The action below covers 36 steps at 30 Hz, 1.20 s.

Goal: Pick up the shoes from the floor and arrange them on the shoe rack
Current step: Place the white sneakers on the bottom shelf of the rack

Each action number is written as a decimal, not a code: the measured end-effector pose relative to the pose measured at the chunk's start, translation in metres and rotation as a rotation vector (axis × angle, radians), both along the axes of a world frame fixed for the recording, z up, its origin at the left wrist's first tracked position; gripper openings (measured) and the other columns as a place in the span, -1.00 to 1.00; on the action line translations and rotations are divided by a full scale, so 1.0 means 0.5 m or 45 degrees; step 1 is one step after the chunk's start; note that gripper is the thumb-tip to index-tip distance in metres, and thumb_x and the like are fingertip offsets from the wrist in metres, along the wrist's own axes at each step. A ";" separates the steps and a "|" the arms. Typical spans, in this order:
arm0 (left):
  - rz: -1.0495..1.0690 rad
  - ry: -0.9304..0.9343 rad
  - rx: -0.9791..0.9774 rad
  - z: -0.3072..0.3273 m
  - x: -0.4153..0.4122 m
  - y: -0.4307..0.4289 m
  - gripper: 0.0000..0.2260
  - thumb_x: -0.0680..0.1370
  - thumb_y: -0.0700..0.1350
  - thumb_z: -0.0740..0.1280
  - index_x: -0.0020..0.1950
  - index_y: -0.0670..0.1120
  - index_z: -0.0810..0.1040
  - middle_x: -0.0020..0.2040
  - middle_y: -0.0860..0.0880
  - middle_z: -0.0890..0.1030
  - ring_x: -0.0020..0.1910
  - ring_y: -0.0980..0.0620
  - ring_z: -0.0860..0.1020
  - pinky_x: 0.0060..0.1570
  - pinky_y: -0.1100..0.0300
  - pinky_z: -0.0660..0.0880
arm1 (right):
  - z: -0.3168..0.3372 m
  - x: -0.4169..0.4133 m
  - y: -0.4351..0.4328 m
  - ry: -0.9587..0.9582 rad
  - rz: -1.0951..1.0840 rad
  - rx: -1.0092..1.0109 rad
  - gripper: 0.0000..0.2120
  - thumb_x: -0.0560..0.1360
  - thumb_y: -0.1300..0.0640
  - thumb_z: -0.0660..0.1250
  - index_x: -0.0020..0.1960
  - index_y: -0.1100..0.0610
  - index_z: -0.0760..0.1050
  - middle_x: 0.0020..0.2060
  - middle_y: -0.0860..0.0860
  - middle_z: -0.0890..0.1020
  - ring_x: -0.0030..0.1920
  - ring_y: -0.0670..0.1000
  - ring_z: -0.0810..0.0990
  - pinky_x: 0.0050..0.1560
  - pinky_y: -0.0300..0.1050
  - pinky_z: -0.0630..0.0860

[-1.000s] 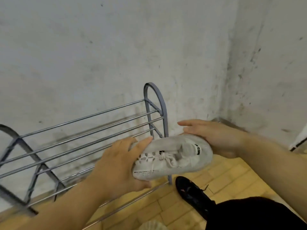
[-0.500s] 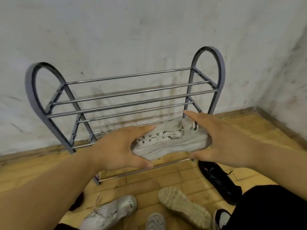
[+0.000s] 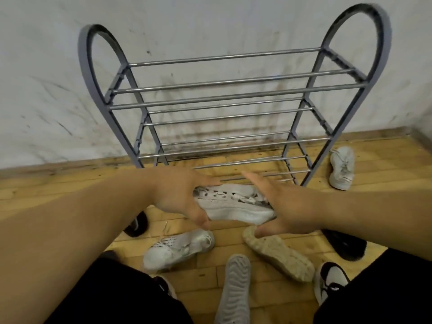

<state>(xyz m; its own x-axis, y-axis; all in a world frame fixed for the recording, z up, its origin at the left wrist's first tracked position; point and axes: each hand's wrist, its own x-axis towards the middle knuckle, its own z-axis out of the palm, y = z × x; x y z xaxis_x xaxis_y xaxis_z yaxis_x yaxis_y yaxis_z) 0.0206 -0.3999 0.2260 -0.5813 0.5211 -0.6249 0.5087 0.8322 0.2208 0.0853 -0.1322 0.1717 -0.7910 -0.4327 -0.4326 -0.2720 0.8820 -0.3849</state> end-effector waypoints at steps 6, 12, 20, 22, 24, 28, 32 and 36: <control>0.049 -0.038 -0.556 -0.015 -0.001 -0.060 -0.10 0.35 0.48 0.41 0.59 0.14 0.27 0.37 0.05 0.49 0.36 -0.10 0.46 0.37 -0.07 0.41 | -0.240 0.011 -0.096 -0.092 -0.334 -0.119 0.24 0.34 -0.33 0.54 0.65 -0.16 -0.30 0.67 -0.02 0.05 0.60 0.10 0.21 0.48 0.03 0.34; 0.171 -0.203 -0.715 -0.088 -0.024 -0.120 -0.27 0.37 0.43 0.44 0.43 0.10 0.44 -0.04 0.12 0.44 0.04 -0.04 0.45 0.22 0.00 0.44 | -0.476 0.031 -0.132 -0.461 -0.458 0.035 0.21 0.35 -0.36 0.51 0.67 0.01 -0.17 0.64 0.14 0.06 0.56 0.20 0.25 0.47 0.05 0.36; 0.088 -0.213 -0.737 -0.151 -0.062 -0.151 0.00 0.30 0.54 0.39 0.63 0.20 0.15 0.47 0.10 0.41 0.36 -0.07 0.43 0.29 0.00 0.41 | -0.612 0.018 -0.148 -0.578 -0.505 0.024 -0.26 0.57 -0.11 0.33 0.62 0.19 0.18 0.57 0.19 0.29 0.53 0.20 0.31 0.51 0.04 0.29; 0.086 -0.244 -0.750 -0.160 -0.064 -0.157 0.00 0.31 0.53 0.39 0.65 0.19 0.12 0.53 0.09 0.37 0.40 -0.07 0.41 0.33 0.00 0.40 | -0.627 0.015 -0.146 -0.534 -0.559 -0.007 -0.37 0.62 -0.02 0.27 0.61 0.18 0.21 0.53 0.18 0.37 0.49 0.19 0.37 0.47 0.02 0.33; 0.081 -0.281 -0.744 -0.165 -0.065 -0.161 -0.04 0.33 0.51 0.39 0.63 0.18 0.16 0.48 0.09 0.42 0.29 -0.02 0.44 0.25 0.05 0.40 | -0.620 0.007 -0.148 -0.546 -0.557 0.005 -0.41 0.65 0.02 0.24 0.61 0.17 0.18 0.48 0.19 0.42 0.43 0.17 0.43 0.42 0.00 0.37; 0.077 -0.277 -0.752 -0.174 -0.060 -0.159 0.01 0.30 0.53 0.40 0.64 0.17 0.15 0.53 0.09 0.38 0.42 -0.06 0.41 0.36 0.00 0.39 | -0.600 0.004 -0.143 -0.601 -0.559 0.038 -0.35 0.61 -0.10 0.34 0.61 0.09 0.25 0.53 0.10 0.39 0.49 0.10 0.39 0.42 -0.08 0.34; 0.092 -0.271 -0.710 -0.171 -0.056 -0.147 0.01 0.29 0.54 0.40 0.63 0.18 0.17 0.49 0.09 0.41 0.41 -0.06 0.42 0.37 -0.01 0.39 | -0.528 -0.002 -0.136 -0.764 -0.572 0.005 -0.29 0.51 -0.15 0.48 0.56 0.03 0.34 0.48 0.08 0.44 0.43 0.09 0.45 0.30 -0.13 0.43; 0.109 -0.267 -0.613 -0.142 -0.058 -0.138 -0.19 0.31 0.47 0.46 0.47 0.17 0.39 0.19 0.12 0.48 0.12 0.00 0.43 0.22 0.02 0.41 | -0.379 -0.034 -0.120 -0.711 -0.449 -0.032 -0.24 0.43 -0.12 0.55 0.56 -0.09 0.33 0.37 0.05 0.51 0.31 0.08 0.51 0.34 -0.01 0.50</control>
